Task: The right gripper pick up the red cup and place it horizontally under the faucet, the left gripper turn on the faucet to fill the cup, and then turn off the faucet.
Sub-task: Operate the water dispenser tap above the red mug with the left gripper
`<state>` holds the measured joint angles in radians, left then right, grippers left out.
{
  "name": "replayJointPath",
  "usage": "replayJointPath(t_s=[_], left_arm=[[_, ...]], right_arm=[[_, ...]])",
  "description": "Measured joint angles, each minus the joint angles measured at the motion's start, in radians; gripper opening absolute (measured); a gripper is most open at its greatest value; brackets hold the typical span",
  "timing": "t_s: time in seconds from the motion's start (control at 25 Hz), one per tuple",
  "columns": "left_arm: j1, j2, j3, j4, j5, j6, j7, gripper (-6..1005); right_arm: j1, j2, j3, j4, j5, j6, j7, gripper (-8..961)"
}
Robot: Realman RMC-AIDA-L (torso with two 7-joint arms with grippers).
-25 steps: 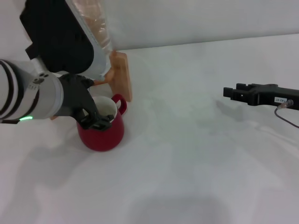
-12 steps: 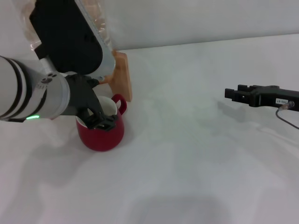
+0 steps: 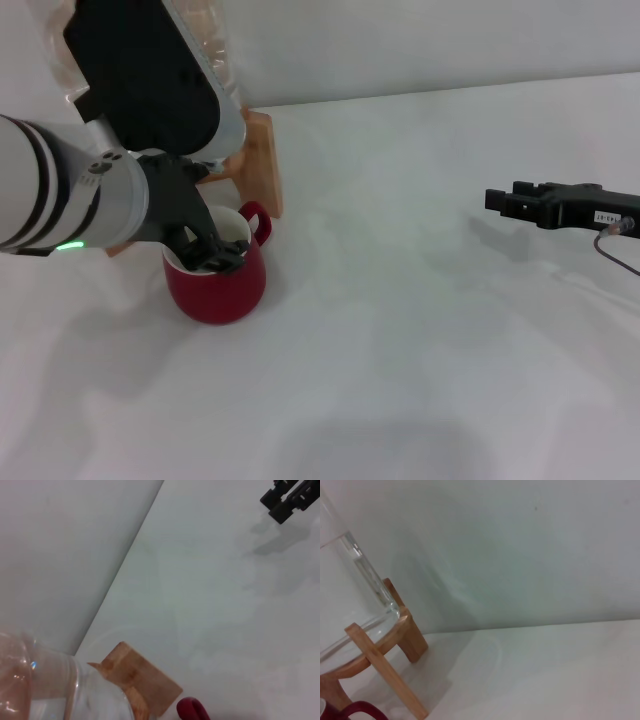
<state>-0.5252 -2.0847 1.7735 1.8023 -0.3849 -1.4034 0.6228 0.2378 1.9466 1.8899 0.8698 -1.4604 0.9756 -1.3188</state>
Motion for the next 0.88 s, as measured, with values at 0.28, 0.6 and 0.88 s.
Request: replayJointPath(t_s=[0.28, 0.6, 0.88], left_arm=[[0.0, -0.002, 0.001, 0.0, 0.009, 0.002, 0.0, 885], [-0.011, -0.001, 0.002, -0.005, 0.011, 0.005, -0.002, 885], [-0.025, -0.002, 0.004, -0.029, 0.011, 0.012, -0.005, 885]], right_arm=[[0.003, 0.0, 0.0, 0.0, 0.0, -0.002, 0.0, 547], [0.003, 0.0, 0.0, -0.001, 0.0, -0.003, 0.0, 547], [0.002, 0.0, 0.001, -0.002, 0.0, -0.003, 0.0, 547]])
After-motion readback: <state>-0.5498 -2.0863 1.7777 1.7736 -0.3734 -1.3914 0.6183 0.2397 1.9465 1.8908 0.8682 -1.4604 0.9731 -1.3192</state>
